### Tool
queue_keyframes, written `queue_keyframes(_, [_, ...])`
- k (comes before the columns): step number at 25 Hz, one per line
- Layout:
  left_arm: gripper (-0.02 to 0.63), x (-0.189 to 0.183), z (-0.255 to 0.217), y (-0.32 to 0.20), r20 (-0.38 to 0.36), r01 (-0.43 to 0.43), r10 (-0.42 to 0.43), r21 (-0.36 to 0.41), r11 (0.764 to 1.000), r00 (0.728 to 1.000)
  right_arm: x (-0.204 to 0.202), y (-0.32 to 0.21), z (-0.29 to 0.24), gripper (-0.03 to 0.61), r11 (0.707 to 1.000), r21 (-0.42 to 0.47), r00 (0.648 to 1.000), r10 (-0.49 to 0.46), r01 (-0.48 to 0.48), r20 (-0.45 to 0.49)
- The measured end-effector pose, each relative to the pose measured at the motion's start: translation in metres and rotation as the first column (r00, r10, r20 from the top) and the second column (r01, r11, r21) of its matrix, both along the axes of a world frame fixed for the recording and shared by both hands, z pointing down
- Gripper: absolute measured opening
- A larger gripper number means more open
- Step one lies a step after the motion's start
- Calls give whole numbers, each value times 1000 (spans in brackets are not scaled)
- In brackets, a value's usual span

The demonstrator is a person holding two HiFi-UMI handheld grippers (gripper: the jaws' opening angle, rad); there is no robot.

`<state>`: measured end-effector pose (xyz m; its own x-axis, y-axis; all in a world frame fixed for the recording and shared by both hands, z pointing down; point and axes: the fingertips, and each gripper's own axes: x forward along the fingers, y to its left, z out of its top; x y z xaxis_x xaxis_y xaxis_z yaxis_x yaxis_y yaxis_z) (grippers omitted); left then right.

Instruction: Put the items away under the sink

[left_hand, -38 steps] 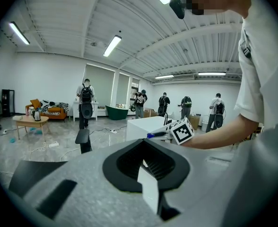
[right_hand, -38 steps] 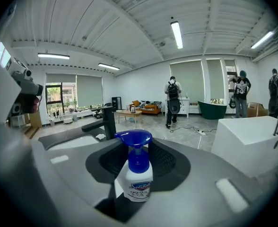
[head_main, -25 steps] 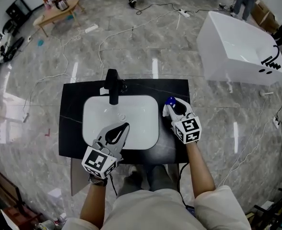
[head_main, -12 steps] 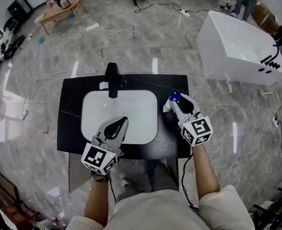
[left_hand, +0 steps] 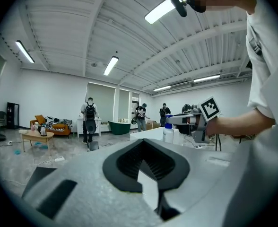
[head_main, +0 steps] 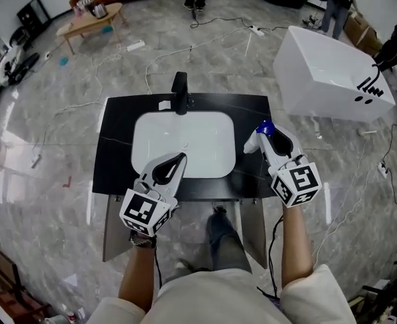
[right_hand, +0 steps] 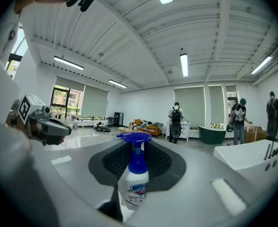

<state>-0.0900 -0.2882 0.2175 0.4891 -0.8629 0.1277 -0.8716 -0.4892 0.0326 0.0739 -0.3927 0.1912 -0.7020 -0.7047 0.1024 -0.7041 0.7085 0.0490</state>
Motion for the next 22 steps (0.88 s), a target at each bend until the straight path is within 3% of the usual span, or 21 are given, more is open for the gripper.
queue_keyframes(13, [3,-7,-34,183,1,-100,100,56,993,995,-13,214,-54,84,999,-14,999,41,-41,33])
queue_keyframes(22, [3,-3,-60,251,1,-101,102,98,990,995,-3,295,-73,83,1000,5,1000,17,-17,24])
